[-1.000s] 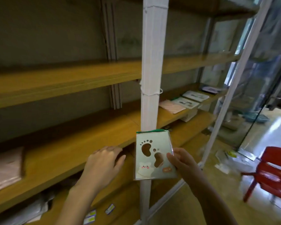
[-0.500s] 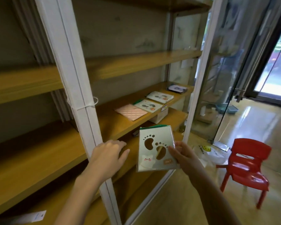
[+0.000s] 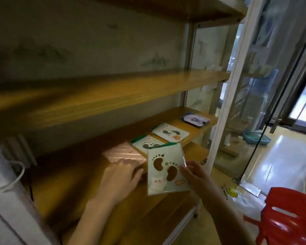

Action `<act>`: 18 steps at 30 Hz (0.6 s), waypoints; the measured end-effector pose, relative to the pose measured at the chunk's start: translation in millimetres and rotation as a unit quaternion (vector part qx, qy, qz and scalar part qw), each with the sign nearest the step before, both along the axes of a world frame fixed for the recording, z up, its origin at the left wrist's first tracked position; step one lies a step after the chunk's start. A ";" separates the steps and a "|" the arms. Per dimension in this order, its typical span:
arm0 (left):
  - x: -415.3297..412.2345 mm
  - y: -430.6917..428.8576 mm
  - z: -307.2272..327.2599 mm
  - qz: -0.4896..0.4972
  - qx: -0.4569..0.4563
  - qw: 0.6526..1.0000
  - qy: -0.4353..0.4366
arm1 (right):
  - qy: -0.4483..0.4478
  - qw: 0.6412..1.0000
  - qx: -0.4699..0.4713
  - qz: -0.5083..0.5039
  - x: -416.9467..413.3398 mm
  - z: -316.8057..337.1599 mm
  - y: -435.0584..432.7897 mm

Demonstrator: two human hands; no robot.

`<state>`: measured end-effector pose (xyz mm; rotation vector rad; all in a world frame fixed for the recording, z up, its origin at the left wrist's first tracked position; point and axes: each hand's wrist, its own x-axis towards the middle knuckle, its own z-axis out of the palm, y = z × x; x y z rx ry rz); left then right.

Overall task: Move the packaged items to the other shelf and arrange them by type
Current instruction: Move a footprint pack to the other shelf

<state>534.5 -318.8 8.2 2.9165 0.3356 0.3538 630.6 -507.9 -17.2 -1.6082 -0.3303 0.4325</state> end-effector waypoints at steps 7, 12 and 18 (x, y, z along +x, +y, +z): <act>50.8 7.9 11.2 0.022 0.030 0.999 0.005 | -0.054 0.996 -0.049 0.056 75.6 3.4 29.3; 82.9 8.2 11.0 0.083 0.029 0.996 0.004 | -0.074 0.989 -0.087 0.092 127.9 0.6 53.1; 113.0 7.2 8.3 0.178 0.040 0.983 -0.004 | -0.084 0.976 -0.125 0.157 184.3 8.2 68.1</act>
